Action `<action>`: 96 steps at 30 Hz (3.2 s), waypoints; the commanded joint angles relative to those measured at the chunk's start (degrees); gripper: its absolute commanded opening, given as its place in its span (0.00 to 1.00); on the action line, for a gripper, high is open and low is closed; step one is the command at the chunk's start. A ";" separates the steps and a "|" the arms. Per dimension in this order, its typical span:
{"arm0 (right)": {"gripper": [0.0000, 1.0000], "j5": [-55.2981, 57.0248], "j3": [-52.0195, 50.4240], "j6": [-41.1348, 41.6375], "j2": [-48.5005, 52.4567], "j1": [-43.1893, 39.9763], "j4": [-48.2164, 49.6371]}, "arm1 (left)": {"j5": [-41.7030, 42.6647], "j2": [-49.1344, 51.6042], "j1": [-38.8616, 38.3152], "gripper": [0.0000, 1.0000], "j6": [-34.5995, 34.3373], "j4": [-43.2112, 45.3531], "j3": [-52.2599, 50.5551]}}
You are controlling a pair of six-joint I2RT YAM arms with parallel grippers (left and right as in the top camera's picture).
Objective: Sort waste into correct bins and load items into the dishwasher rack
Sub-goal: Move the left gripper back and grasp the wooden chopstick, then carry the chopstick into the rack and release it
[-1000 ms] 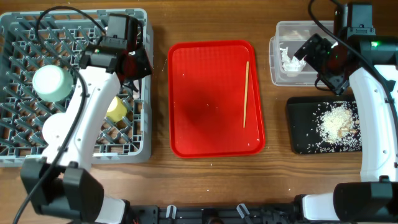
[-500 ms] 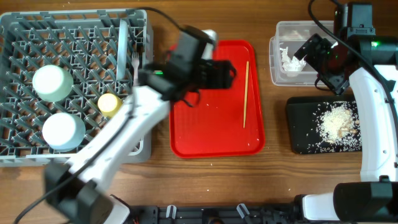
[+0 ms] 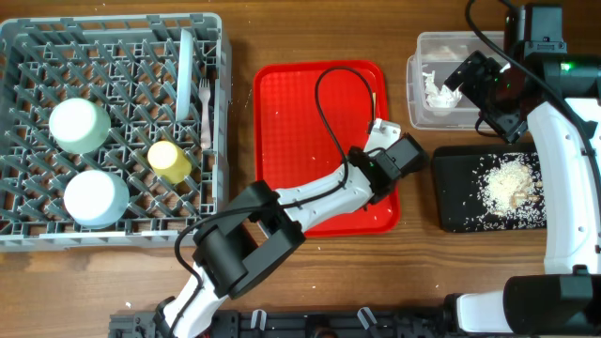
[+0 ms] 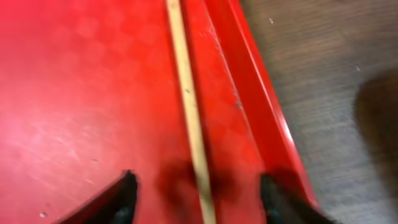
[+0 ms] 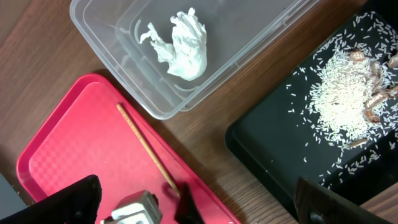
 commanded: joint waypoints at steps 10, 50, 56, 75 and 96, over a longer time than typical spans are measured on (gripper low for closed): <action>1.00 1.16 1.09 0.85 -1.29 -0.13 0.00 | -1.81 5.70 0.37 0.26 -0.57 0.87 0.09; 1.00 1.16 1.11 0.85 -1.14 -0.13 0.17 | 2.93 -22.16 36.28 0.04 13.11 -32.98 0.09; 1.00 1.16 1.09 0.85 -1.14 -0.13 0.17 | 2.75 -24.24 39.56 0.04 13.07 -28.28 0.11; 1.00 1.16 1.11 0.83 -1.14 -0.13 0.17 | 2.75 -27.56 42.03 0.04 12.96 -29.33 -0.13; 1.00 1.16 1.09 0.85 -1.14 -0.13 0.17 | 25.05 -50.60 42.25 1.00 3.52 -54.58 -0.13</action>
